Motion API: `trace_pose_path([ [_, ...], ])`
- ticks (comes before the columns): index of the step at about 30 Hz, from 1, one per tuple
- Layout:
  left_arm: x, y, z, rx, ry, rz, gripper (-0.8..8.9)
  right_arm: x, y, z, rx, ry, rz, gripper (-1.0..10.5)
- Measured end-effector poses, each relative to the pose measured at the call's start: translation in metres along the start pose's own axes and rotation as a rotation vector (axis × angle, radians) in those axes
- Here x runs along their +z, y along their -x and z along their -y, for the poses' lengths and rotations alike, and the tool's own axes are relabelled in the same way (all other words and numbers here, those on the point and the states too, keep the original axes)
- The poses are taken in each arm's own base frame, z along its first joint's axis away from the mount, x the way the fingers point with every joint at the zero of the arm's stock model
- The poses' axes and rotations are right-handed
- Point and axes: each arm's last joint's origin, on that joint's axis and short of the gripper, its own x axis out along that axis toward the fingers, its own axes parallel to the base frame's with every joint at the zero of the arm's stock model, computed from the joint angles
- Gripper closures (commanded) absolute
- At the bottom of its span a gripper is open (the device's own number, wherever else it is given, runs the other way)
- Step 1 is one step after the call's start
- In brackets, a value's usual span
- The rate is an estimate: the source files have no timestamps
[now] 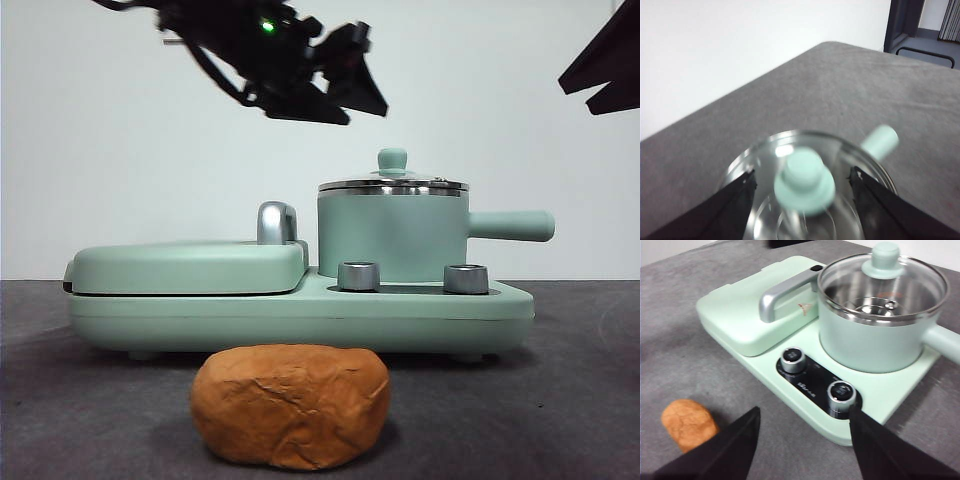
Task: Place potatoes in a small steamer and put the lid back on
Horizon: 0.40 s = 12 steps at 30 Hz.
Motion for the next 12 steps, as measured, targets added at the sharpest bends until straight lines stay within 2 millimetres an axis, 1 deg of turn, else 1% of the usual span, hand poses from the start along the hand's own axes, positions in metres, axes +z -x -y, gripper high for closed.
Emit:
trace_pose_path([
  [6, 0.005, -0.031, -0.002, -0.014, 0.005, 0.004, 5.05, 0.0, -0.001, -0.001, 0.011, 0.001, -0.001, 6.6],
  [8, 0.003, -0.038, -0.001, -0.019, 0.013, -0.001, 5.05, 0.0, -0.001, -0.001, 0.011, 0.001, -0.001, 6.6],
  [12, -0.006, -0.043, 0.0, -0.027, 0.032, -0.038, 5.05, 0.0, -0.001, -0.001, 0.011, 0.001, -0.001, 6.6],
])
